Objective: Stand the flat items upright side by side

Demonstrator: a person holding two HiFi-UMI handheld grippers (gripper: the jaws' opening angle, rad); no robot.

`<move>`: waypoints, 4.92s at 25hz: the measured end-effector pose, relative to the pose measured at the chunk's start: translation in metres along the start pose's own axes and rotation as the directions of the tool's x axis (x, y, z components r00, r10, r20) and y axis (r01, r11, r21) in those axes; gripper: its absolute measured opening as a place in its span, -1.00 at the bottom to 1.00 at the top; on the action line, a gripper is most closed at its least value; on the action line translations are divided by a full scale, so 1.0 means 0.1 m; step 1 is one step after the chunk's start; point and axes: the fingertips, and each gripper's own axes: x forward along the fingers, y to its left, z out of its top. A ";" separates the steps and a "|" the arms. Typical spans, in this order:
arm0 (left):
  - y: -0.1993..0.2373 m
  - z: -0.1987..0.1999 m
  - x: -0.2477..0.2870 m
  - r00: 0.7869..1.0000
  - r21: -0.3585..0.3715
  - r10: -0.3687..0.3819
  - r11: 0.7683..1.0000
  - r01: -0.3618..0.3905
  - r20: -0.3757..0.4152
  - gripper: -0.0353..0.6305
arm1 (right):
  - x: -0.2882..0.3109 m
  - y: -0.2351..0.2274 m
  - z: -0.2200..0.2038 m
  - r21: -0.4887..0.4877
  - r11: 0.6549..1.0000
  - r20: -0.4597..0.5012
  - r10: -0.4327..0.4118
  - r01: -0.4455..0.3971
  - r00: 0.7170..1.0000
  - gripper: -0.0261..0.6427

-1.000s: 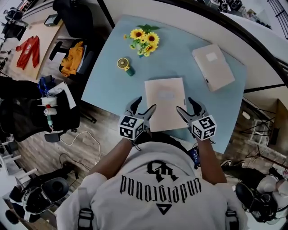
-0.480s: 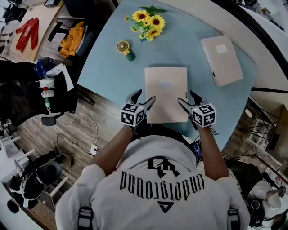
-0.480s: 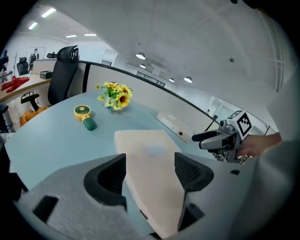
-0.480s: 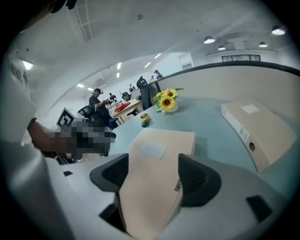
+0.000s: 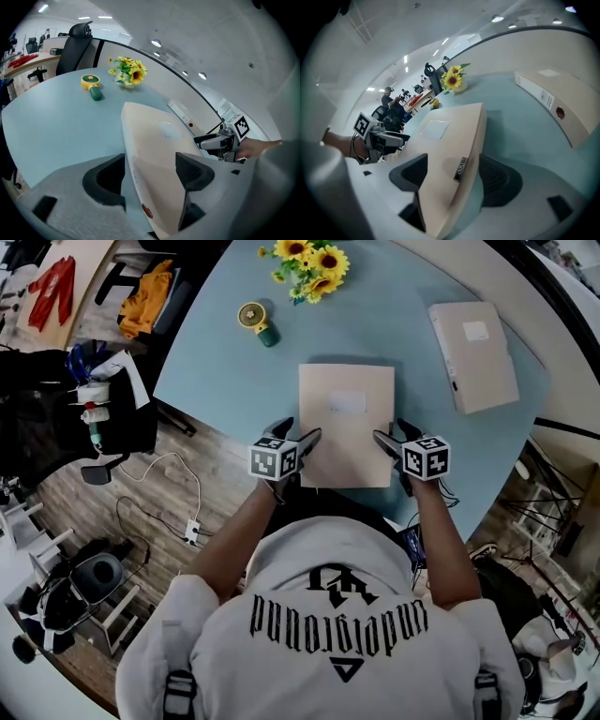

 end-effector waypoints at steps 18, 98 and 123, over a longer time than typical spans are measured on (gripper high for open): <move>0.06 -0.20 0.26 0.993 -0.090 -0.068 0.994 0.060 -0.098 0.06 | 0.28 -0.08 -0.22 0.101 0.990 -0.115 0.107 -0.095 0.988 0.06; -0.86 2.29 0.54 0.954 0.647 -0.134 0.759 -0.076 0.269 0.17 | -0.88 -0.67 1.44 -0.068 0.810 0.512 -0.472 0.582 0.717 0.17; -1.37 2.15 -1.05 0.867 0.705 -0.381 0.708 0.050 0.321 0.18 | -1.93 0.91 1.29 0.064 0.789 0.718 -0.462 0.611 0.521 0.17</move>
